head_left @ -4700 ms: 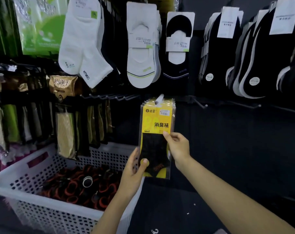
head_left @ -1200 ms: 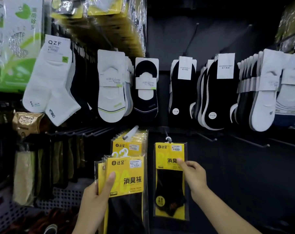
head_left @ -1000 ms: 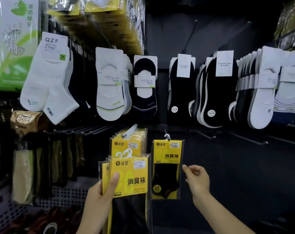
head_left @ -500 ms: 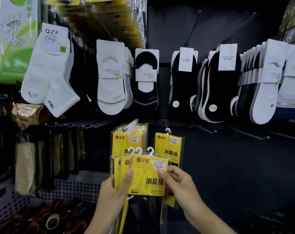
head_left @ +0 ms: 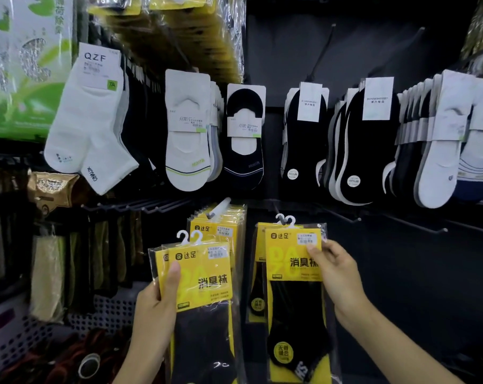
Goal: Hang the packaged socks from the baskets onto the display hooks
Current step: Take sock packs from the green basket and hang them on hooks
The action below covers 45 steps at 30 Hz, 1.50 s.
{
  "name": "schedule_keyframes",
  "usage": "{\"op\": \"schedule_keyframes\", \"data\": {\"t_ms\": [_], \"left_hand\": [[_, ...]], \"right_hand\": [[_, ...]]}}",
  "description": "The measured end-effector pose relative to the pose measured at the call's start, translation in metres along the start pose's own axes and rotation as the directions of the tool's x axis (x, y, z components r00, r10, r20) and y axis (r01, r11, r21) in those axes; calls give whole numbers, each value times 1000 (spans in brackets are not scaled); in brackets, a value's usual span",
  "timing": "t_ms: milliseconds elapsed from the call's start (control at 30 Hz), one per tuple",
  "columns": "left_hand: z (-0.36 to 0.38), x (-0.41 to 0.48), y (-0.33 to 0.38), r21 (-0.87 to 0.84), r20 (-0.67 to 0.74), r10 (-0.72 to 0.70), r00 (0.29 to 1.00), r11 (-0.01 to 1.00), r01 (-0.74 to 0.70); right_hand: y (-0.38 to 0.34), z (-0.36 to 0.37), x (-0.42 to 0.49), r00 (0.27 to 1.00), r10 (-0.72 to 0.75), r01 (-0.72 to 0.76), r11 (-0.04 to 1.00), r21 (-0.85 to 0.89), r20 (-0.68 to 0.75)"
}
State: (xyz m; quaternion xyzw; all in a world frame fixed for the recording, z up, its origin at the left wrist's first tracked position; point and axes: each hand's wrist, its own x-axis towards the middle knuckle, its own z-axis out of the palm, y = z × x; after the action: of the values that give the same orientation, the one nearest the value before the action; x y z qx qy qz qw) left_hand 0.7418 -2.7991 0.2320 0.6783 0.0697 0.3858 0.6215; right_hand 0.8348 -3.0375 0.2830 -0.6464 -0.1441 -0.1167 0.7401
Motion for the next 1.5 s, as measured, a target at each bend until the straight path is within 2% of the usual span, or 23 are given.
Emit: {"op": "schedule_keyframes", "data": {"t_ms": [100, 300, 500, 567, 633, 700, 767, 867, 933, 1133, 1367, 1500], "left_hand": [[0, -1, 0, 8, 11, 0, 1000, 1000, 0], [2, -3, 2, 16, 15, 14, 1000, 1000, -14], [5, -5, 1, -27, 88, 11, 996, 1000, -9], [9, -8, 3, -56, 88, 12, 996, 998, -7], [14, -13, 6, -66, 112, 23, 993, 998, -16], [20, -17, 6, -76, 137, 28, 990, 997, -18], [26, -20, 4, -74, 165, 20, 986, 997, -8], [32, -23, 1, -49, 170, 7, 985, 999, 1], [35, -24, -1, -45, 184, -13, 983, 999, 21], [39, -29, 6, -93, 233, -28, 972, 994, 51], [28, -23, 12, -117, 115, 24, 993, 993, -10], [19, -13, 6, -100, 83, -2, 997, 995, 10]], "right_hand": [[3, 8, 9, 1000, 14, -13, 999, -47, 28], [14, 15, 25, 997, 67, -68, 997, -37, -40], [33, 17, 38, 965, 118, -144, 985, -95, -236], [39, 16, 34, 944, 102, -157, 976, -154, -315], [40, 16, 24, 940, 60, -129, 974, -187, -336], [37, 21, 8, 972, 63, -98, 984, -150, -226], [32, 29, -11, 995, 98, -99, 992, -76, -27], [25, 41, -34, 968, 111, -104, 994, -45, 226], [23, 45, -43, 957, 101, -101, 995, -14, 271], [24, 32, -44, 973, 113, -127, 990, 57, 199], [11, -7, -14, 997, 61, -57, 995, 81, -51], [-1, -11, 9, 997, -20, 23, 999, 42, -78]]}}
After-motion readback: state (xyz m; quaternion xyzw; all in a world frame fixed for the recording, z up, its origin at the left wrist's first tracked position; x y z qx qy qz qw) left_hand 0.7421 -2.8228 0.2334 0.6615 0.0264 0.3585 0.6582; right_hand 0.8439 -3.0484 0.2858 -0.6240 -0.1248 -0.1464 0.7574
